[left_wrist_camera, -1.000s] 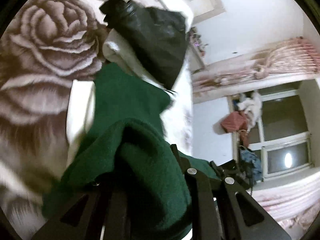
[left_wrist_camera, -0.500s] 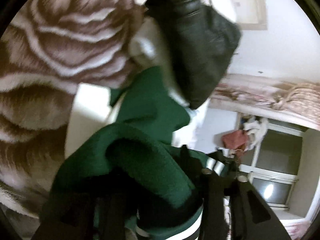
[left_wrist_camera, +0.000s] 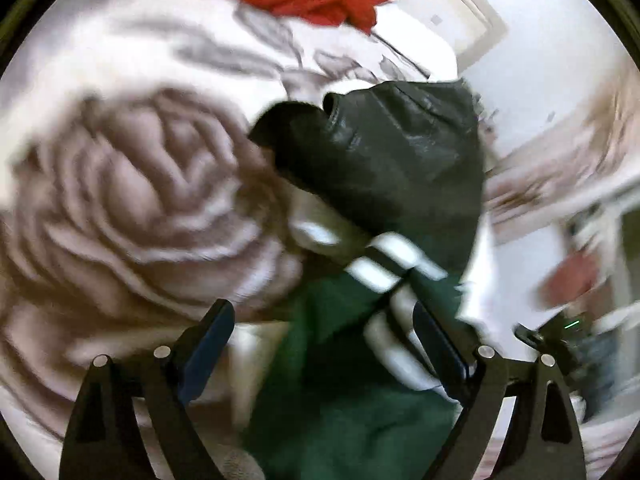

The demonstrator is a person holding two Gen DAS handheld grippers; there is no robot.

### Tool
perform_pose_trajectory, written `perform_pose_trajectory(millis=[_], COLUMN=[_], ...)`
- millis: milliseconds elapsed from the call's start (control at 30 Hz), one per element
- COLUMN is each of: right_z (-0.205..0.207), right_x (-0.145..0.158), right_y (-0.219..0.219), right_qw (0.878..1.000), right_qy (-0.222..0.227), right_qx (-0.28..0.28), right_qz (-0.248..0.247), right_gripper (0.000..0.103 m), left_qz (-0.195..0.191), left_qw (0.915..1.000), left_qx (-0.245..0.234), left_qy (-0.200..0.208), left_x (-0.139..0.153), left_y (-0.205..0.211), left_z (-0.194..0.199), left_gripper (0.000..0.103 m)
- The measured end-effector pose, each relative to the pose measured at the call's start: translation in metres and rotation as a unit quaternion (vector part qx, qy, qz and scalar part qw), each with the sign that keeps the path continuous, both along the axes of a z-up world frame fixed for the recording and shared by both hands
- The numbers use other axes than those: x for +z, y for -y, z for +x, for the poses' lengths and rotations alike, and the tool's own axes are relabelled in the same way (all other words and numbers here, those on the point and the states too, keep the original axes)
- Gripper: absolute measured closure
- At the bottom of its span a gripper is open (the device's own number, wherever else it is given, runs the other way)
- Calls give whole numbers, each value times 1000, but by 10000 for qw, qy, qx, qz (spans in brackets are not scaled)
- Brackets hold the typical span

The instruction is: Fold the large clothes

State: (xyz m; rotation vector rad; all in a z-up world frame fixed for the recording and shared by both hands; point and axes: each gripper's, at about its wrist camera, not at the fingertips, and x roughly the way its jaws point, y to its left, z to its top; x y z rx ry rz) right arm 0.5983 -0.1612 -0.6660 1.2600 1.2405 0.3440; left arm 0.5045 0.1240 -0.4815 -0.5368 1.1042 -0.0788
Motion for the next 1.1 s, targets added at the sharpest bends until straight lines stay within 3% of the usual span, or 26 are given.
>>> perform_pose_trajectory(millis=[67, 133, 200, 233, 300, 333, 433, 500, 567, 667, 733, 800, 900, 1000, 1067, 1100], right_z=[-5, -13, -19, -19, -14, -8, 6, 9, 7, -12, -39, -75, -151, -224, -244, -253], right_x=[-4, -21, -49, -64, -90, -99, -110, -108, -99, -80, -70, -57, -41, -35, -40, -48], right_y=[-12, -29, -46, -53, -61, -63, -77, -85, -88, -88, -83, -81, -86, -97, -101, -101], right_qw=[9915, 9764, 9640, 9582, 9603, 9673, 9728, 9754, 9805, 9913, 9908, 9823, 9536, 9364, 9506, 9537], right_qy=[19, -4, -140, -199, -302, -337, -344, -272, -315, -507, -729, -916, -1209, -1533, -1942, -2317], right_qx=[852, 1638, 2253, 2442, 2527, 2395, 2238, 2152, 1937, 1097, 323, -386, -1541, -2140, -1668, -1310], right_qz=[-988, -1408, -1401, -1474, -1143, -757, -484, -380, -69, 514, 1097, 1586, 2288, 2320, 1756, 1401], right_gripper=[25, 22, 17, 8, 4, 2, 1, 15, 50, 64, 67, 68, 68, 68, 49, 46], left_qz=[539, 821, 1022, 1065, 975, 889, 839, 875, 934, 1027, 1106, 1153, 1161, 1291, 1294, 1326], left_qw=[9985, 9965, 9945, 9938, 9938, 9941, 9919, 9899, 9882, 9847, 9823, 9808, 9787, 9748, 9722, 9715], left_qx=[-54, -114, -103, -44, 180, 290, 619, 771, 856, 923, 936, 964, 996, 987, 1046, 1063], left_qy=[88, 47, -180, -321, -502, -545, -729, -809, -865, -1063, -1187, -1244, -1370, -1527, -1647, -1655], left_x=[-2, -8, -18, -25, -35, -36, -38, -33, -29, -25, -19, -13, -8, -15, -28, -36], left_y=[5, 8, 8, 5, -3, -7, -19, -24, -28, -38, -46, -54, -64, -67, -67, -65], left_z=[-17, -36, -53, -65, -86, -95, -123, -142, -158, -185, -202, -218, -241, -262, -272, -275], left_gripper=[12, 12, 12, 12, 12, 12, 12, 12, 12, 12, 12, 12, 12, 12, 12, 12])
